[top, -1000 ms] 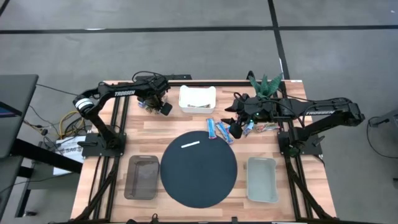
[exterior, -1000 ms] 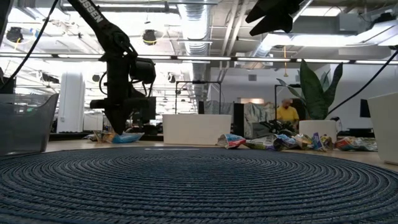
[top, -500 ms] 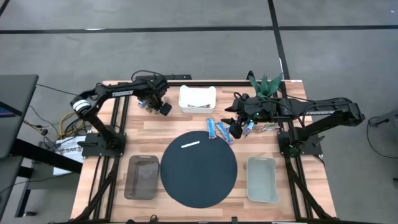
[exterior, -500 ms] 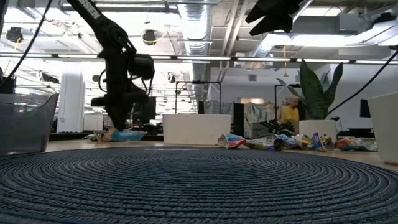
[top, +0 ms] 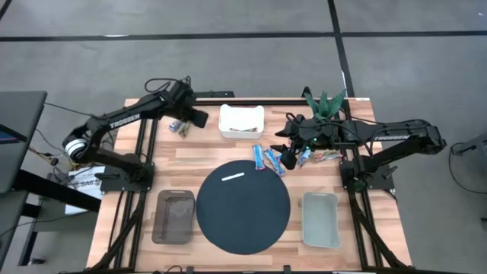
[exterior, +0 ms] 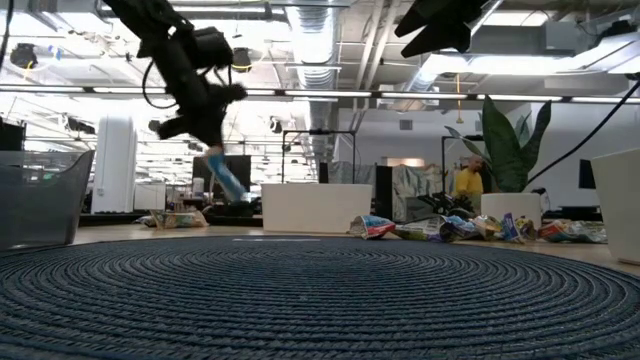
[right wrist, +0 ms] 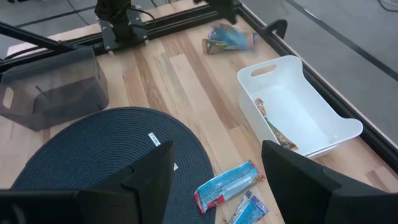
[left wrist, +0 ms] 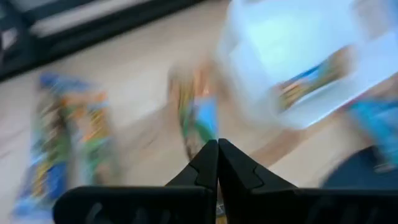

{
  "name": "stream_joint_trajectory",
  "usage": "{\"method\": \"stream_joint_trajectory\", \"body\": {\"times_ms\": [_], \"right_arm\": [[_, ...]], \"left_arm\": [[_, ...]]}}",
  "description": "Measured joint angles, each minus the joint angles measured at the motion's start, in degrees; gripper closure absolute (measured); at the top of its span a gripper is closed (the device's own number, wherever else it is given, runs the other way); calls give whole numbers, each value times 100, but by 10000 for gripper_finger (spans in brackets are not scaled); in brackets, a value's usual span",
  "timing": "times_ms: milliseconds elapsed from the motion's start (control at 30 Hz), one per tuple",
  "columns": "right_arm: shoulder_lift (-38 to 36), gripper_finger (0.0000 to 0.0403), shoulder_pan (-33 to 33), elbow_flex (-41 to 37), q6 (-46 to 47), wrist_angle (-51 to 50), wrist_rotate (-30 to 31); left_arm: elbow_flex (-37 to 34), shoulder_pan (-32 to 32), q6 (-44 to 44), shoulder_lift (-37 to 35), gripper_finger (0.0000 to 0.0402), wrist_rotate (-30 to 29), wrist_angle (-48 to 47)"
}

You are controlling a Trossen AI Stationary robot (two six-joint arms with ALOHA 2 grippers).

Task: Pick and place Granola Bars by type
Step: Put the yellow granola bar into the white bin

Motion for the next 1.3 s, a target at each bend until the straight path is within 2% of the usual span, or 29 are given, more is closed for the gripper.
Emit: {"method": "stream_joint_trajectory", "body": {"times_ms": [167,233,567,700,833,1000,1100,1200,1300], "right_arm": [[0,171,0,0,-2,39,0],[0,171,0,0,0,78,0],[0,171,0,0,-2,124,0],[0,171,0,0,-2,124,0],[0,171,0,0,-3,122,0],[0,171,0,0,-4,122,0],[0,171,0,0,-4,121,0],[0,171,0,0,-6,120,0],[0,171,0,0,-4,120,0]], "left_arm": [[2,-143,-593,-13,402,487,1110],[11,-168,-697,-10,401,529,1239],[11,-125,-566,-6,402,431,323],[11,-153,-412,-6,395,788,73],[3,-299,-377,27,348,863,-201],[2,-577,-446,104,260,319,-407],[2,-785,-454,374,217,213,-573],[-2,-1025,-268,799,188,179,-559],[-2,-1183,-214,1118,174,-319,-451]]}}
